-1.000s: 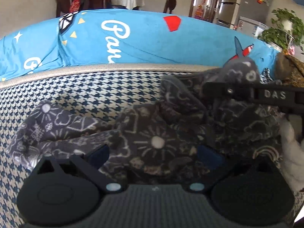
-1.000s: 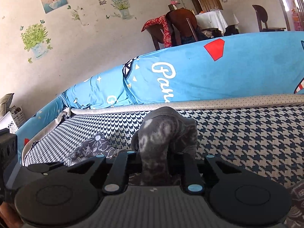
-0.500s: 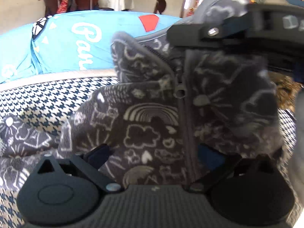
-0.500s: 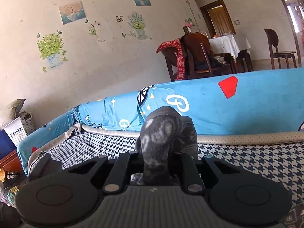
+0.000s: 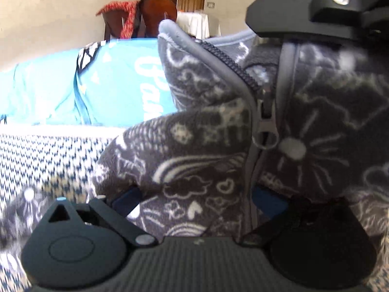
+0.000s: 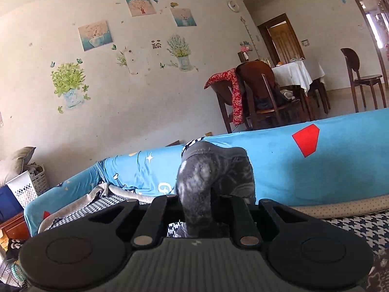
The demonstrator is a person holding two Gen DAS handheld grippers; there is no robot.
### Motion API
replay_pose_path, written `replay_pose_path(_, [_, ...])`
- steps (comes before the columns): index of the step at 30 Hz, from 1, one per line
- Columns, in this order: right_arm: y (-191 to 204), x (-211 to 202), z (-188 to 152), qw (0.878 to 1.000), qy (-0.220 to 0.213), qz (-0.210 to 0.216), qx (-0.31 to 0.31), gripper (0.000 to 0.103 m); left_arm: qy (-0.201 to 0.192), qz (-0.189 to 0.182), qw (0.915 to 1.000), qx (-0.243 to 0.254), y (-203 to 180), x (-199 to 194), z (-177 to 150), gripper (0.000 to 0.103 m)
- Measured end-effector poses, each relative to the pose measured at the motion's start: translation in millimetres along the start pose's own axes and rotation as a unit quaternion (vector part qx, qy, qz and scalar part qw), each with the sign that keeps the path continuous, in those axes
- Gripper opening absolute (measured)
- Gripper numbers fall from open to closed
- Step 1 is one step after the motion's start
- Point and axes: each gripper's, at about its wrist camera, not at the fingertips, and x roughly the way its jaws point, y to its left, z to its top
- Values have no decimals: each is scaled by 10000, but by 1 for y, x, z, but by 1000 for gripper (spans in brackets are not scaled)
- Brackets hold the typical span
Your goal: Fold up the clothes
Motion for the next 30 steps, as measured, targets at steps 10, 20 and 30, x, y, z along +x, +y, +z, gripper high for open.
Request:
replay_pose_path(10, [-34,15,-1,9965,-43,-689,474,26,834,545,9950,-31,6,79,1,103])
replay_pose_path(20, [-84,-28,-5,9840,36,-1627,720,40,842,172,9956,-370,6,58,18,103])
replay_pose_path(30, [-102,-46,-19,9691,467,-2338,632,45,796,65,9968,-74,12,11,24,103])
